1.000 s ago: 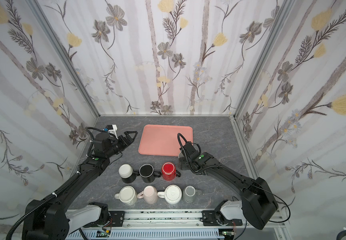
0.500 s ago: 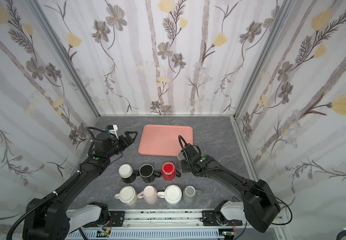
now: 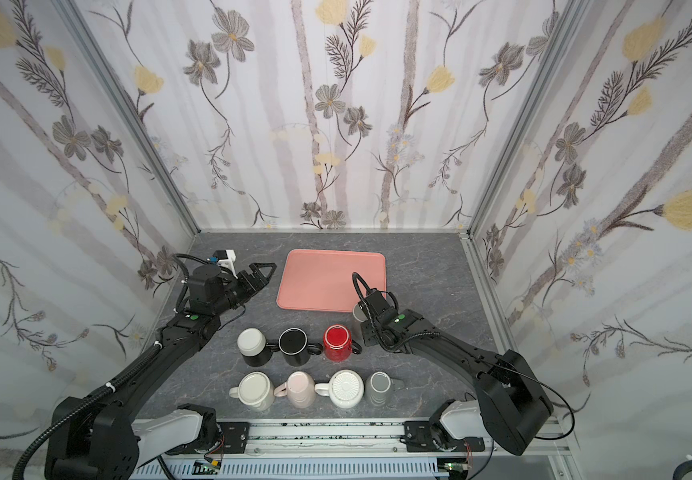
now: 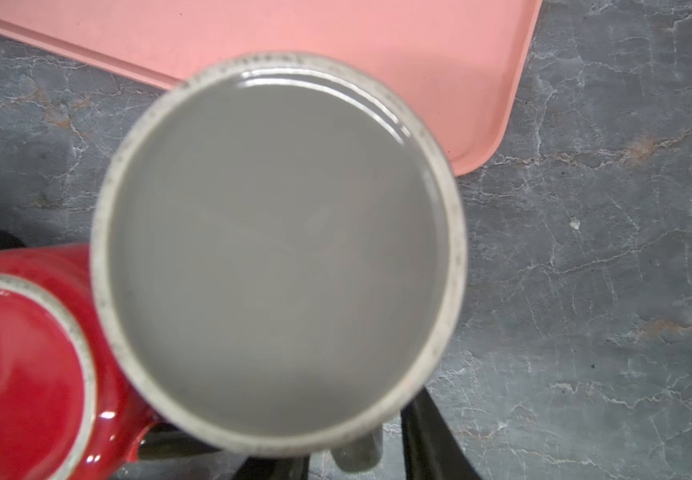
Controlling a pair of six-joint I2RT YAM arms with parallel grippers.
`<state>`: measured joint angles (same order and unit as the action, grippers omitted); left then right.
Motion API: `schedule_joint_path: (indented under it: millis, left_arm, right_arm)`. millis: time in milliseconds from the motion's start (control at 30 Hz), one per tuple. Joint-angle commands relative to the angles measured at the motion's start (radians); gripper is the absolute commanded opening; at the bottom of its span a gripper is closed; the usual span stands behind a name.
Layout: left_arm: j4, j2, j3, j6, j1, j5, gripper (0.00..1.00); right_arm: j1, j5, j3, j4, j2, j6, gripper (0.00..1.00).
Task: Turn the mug right side up
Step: 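Lower the right gripper and grasp the grey mug's rim, then lift the grey mug toward the left gripper while the left gripper opens toward it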
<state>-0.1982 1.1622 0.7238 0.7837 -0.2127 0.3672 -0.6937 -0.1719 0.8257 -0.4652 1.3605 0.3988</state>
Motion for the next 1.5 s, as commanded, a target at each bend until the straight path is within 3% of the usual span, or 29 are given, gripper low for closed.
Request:
schedule_joint_path:
  millis: [0, 433, 633, 767, 900, 1067, 1333, 1467]
  left_arm:
    - [0.006, -0.007, 0.005, -0.001, -0.002, -0.002, 1.0]
    - [-0.013, -0.037, -0.01, 0.035, -0.026, -0.036, 1.0]
    - [-0.041, -0.075, -0.018, 0.039, -0.042, -0.082, 1.0]
    - [-0.046, -0.096, 0.0, 0.038, -0.042, -0.056, 1.0]
    - [-0.093, -0.074, 0.012, 0.044, -0.043, 0.025, 1.0]
    - [-0.435, -0.057, -0.092, 0.168, -0.043, 0.178, 0.97]
    - [-0.769, -0.002, -0.17, 0.297, -0.045, 0.26, 0.72]
    - [-0.926, 0.049, -0.176, 0.352, -0.055, 0.289, 0.55]
  right_arm:
    - [0.0, -0.032, 0.0, 0.04, 0.013, -0.015, 0.29]
    - [-0.003, -0.094, -0.011, -0.002, -0.018, -0.009, 0.0]
    - [-0.003, -0.134, 0.044, -0.034, -0.108, 0.0, 0.0]
    - [-0.004, -0.113, 0.122, 0.01, -0.181, -0.014, 0.0]
    - [0.006, -0.016, 0.179, 0.2, -0.199, -0.039, 0.0]
    - [0.045, 0.25, 0.258, 0.486, -0.094, -0.004, 0.0]
    - [0.054, 0.508, 0.313, 0.889, 0.064, 0.191, 0.0]
    - [0.041, 0.583, 0.321, 1.04, 0.117, 0.308, 0.0]
